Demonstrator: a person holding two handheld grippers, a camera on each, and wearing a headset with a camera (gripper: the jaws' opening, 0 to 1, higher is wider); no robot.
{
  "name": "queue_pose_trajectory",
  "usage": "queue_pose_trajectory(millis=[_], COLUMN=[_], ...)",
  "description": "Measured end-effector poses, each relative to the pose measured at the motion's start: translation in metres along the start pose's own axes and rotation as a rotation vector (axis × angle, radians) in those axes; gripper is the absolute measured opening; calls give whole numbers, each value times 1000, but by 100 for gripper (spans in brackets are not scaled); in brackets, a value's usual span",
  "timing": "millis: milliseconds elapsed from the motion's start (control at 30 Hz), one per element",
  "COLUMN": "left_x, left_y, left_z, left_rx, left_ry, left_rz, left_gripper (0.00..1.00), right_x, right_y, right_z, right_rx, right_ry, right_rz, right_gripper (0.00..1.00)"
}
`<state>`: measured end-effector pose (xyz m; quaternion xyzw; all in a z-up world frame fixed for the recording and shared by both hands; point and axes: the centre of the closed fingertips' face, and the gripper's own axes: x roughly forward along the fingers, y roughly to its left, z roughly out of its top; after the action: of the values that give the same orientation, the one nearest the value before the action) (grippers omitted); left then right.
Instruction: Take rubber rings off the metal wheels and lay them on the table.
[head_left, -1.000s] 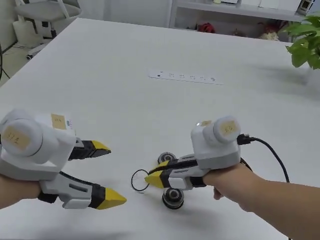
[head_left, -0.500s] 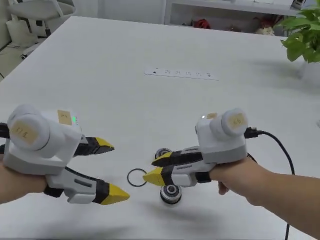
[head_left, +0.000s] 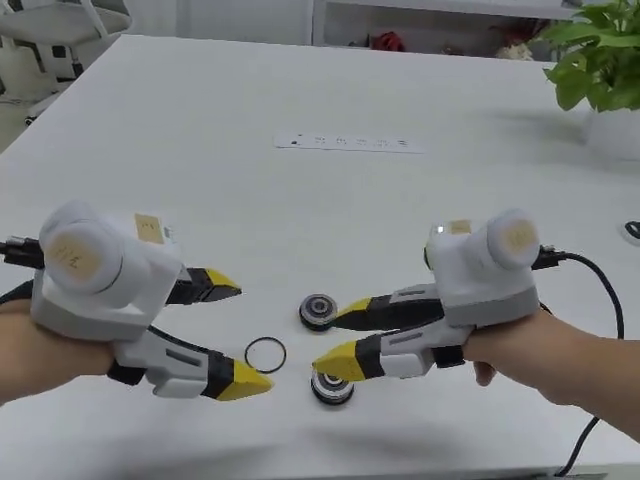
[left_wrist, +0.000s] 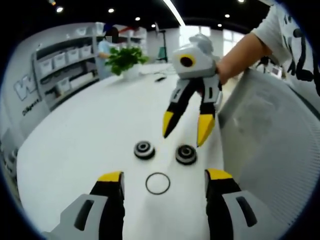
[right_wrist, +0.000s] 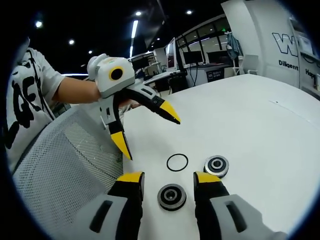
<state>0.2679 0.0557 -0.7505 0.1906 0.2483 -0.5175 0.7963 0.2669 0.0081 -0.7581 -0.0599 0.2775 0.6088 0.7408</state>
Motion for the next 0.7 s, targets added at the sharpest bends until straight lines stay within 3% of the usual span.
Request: queue_pose_trajectory(millis=[300, 567, 700], left_x=[13, 26, 35], left_y=[-6, -15, -22], left_z=[9, 12, 8], left_rx=[20, 44, 56], left_ry=[-2, 13, 33], left_rz=[-28, -63, -91], left_gripper=[65, 63, 61], right_x=[-13, -15, -14], right_y=[-5, -7, -9], right_z=[-13, -33, -42], right_rx=[-41, -91, -93], right_ry=[19, 68, 85], right_rz=[-10, -1, 4], right_gripper=[41, 40, 38])
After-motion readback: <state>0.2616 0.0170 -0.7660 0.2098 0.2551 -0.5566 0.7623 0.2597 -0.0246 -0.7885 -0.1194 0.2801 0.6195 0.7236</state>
